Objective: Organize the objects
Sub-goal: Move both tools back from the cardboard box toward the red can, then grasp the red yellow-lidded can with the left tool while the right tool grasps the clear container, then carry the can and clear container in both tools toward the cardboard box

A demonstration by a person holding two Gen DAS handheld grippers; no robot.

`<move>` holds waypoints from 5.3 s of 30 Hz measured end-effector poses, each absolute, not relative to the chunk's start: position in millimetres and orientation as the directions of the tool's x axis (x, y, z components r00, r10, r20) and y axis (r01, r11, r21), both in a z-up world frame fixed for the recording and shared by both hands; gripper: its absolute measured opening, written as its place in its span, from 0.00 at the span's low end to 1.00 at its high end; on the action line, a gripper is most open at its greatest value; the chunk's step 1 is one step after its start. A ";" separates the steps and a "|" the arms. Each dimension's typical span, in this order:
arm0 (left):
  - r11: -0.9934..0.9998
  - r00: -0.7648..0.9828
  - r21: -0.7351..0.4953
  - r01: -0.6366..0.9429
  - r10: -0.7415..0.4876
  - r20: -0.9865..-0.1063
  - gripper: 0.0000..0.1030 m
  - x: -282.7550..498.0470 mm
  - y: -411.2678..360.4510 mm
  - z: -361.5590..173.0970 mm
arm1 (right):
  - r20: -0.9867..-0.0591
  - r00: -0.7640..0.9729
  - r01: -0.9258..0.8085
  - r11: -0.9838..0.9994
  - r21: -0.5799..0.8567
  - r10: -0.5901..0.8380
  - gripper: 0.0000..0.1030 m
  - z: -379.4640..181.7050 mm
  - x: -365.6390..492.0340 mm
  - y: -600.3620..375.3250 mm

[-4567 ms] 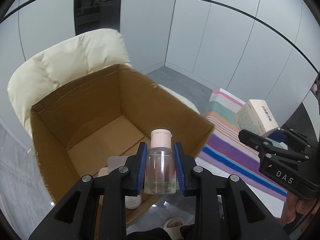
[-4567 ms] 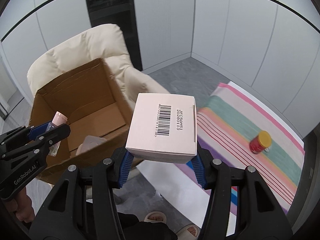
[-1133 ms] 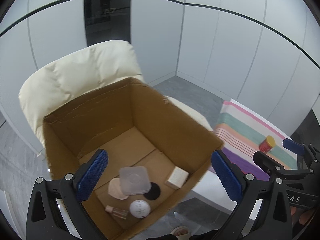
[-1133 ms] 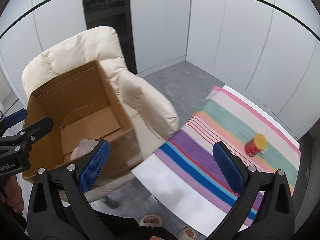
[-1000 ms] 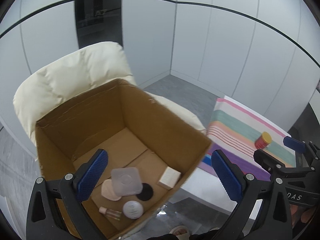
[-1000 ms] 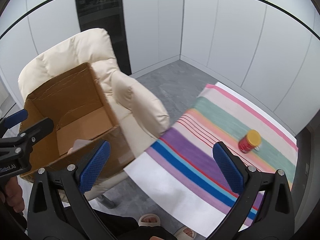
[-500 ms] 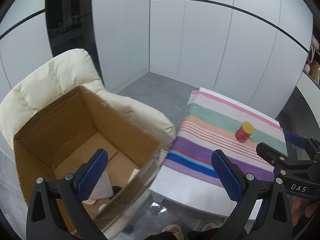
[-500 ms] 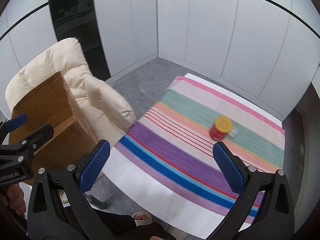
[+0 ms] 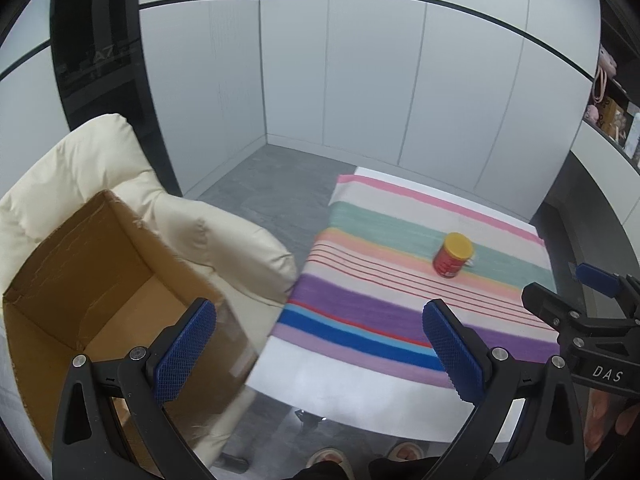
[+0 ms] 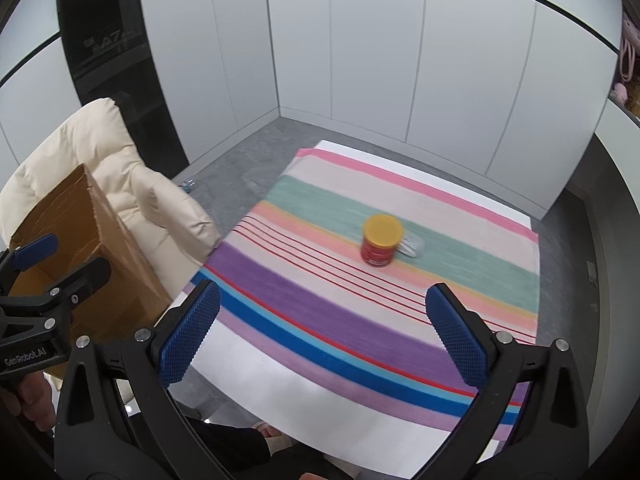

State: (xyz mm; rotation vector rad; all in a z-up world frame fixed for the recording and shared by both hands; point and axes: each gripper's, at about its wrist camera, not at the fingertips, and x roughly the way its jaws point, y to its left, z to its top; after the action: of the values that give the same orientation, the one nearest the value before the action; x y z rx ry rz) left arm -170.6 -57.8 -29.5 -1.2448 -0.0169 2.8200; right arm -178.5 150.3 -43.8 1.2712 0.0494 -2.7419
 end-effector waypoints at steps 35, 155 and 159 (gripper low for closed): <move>-0.970 -0.552 0.039 -0.239 0.103 -0.828 0.97 -211.2 92.2 -133.6 | -0.854 -0.519 -0.105 -0.993 0.044 0.017 1.00 -119.2 -191.9 290.5; -0.948 -0.637 -0.087 -0.305 0.272 -0.722 0.52 -141.8 51.7 -13.4 | -0.752 -0.657 -0.001 -0.998 0.066 -0.049 0.46 -20.8 -133.4 251.3; -0.957 -0.644 -0.083 -0.280 0.251 -0.723 0.52 -145.4 38.5 -16.8 | -0.753 -0.654 0.002 -0.996 0.085 -0.065 0.46 -20.9 -141.2 246.1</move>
State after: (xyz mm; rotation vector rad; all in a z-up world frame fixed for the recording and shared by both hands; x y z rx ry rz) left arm -145.4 38.5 -16.8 -1.1397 0.0520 2.6094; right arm -141.2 246.1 -20.9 1.2896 -0.1185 -2.8217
